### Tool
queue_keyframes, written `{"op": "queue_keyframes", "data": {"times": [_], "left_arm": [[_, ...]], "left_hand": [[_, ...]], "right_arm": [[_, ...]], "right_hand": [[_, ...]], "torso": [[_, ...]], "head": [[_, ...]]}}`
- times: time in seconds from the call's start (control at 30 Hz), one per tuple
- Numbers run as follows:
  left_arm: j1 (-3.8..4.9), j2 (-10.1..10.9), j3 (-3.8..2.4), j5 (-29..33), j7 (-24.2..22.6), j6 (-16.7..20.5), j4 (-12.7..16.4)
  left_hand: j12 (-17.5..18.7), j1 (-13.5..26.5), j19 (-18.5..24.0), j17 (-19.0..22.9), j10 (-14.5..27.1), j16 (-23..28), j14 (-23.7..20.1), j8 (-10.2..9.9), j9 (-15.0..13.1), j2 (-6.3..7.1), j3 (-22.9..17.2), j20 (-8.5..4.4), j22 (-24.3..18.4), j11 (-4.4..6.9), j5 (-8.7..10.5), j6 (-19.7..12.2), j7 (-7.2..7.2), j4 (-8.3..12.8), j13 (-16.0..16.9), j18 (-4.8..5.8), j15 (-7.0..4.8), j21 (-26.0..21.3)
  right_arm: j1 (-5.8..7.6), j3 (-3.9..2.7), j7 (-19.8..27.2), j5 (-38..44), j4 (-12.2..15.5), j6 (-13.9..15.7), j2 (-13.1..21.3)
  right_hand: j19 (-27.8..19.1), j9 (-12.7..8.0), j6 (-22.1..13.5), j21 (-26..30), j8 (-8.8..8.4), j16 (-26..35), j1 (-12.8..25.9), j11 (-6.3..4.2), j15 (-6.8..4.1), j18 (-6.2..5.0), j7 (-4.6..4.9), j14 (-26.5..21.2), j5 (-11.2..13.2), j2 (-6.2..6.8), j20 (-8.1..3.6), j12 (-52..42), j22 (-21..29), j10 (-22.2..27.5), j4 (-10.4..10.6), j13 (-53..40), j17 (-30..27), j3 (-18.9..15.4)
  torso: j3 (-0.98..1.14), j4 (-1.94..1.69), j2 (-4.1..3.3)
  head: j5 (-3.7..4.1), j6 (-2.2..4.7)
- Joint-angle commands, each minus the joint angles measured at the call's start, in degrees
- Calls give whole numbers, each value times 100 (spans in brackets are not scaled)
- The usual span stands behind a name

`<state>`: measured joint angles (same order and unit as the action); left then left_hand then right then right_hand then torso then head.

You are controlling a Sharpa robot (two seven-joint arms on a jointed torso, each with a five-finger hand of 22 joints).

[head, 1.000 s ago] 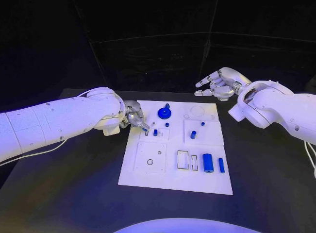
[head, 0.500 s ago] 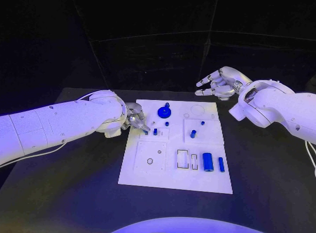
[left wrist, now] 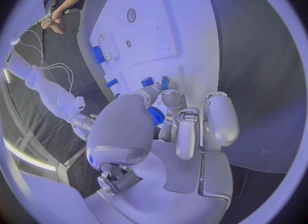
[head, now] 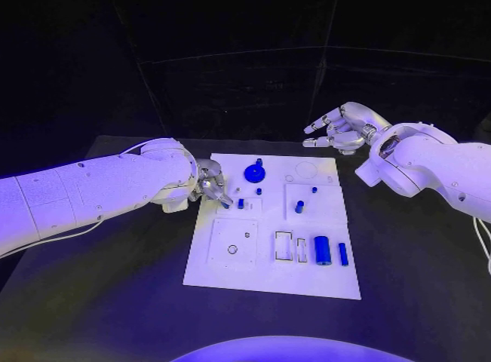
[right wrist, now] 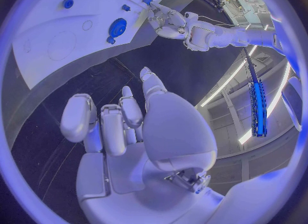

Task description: Assemble the parts on the task board

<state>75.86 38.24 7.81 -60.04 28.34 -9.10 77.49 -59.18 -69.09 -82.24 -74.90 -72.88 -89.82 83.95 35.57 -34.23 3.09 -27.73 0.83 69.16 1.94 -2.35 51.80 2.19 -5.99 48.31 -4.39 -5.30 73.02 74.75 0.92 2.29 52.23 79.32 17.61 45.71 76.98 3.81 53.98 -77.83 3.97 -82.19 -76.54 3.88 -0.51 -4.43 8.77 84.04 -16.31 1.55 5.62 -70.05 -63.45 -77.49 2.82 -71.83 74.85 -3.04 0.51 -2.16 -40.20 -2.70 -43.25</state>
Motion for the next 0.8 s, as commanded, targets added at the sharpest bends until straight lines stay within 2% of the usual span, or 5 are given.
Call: {"op": "queue_keyframes", "data": {"times": [0.03, 0.37, 0.63, 0.8], "left_arm": [[-14, 2, 11, -56, 94, -257, 33], [-14, 45, 10, -74, 116, -219, 26], [-14, 5, 10, -74, 98, -205, -18], [-12, -60, 10, -59, 106, -222, -65]], "left_hand": [[-25, -40, -23, -1510, -42, -18, 605, 32, -6, -37, -495, 11, 6, 10, -39, 15, -10, 470, 2, -32, 0, -20], [-29, -34, -25, -1510, -49, -18, 605, 45, -10, -17, -556, 10, 12, 13, -40, 16, -12, 500, 6, -31, -2, -18], [-50, 33, -28, -1510, -71, -18, 605, 74, -20, 7, -596, 11, 23, 10, -39, 40, -12, 489, 28, -28, 0, -13], [-91, 532, -40, -1510, -111, -18, 605, 145, -37, 150, -359, 14, 50, 6, -38, 151, -21, 191, 55, -23, 5, 3]], "right_arm": [[12, -4, 22, 12, 11, -30, 0], [11, -4, 22, 103, 5, -29, -7], [11, -4, 24, 115, 0, -26, -14], [11, -4, 12, 116, 0, -32, -16]], "right_hand": [[-22, 7, 22, 29, 22, 19, 16, -12, -16, -89, 10, 276, -17, -34, -14, 12, 9, 19, 3, -1, 8, -24], [-25, 7, 23, 37, 23, 23, 24, -12, -16, -91, 10, 275, -20, -37, -14, 20, 21, 25, 8, 9, 4, -37], [-26, 7, 24, 38, 23, 27, 26, -12, -16, -92, 10, 274, -20, -37, -14, 21, 24, 27, 10, 10, -2, -41], [-27, 7, 24, 39, 23, 28, 30, -12, -16, -92, 10, 274, -20, -39, -14, 24, 25, 28, 12, 13, -3, -42]], "torso": [[-4, -9, 1], [-6, -11, 0], [0, -4, -1], [5, -1, -3]], "head": [[3, -5], [-8, -13], [-17, -29], [-20, -32]]}}
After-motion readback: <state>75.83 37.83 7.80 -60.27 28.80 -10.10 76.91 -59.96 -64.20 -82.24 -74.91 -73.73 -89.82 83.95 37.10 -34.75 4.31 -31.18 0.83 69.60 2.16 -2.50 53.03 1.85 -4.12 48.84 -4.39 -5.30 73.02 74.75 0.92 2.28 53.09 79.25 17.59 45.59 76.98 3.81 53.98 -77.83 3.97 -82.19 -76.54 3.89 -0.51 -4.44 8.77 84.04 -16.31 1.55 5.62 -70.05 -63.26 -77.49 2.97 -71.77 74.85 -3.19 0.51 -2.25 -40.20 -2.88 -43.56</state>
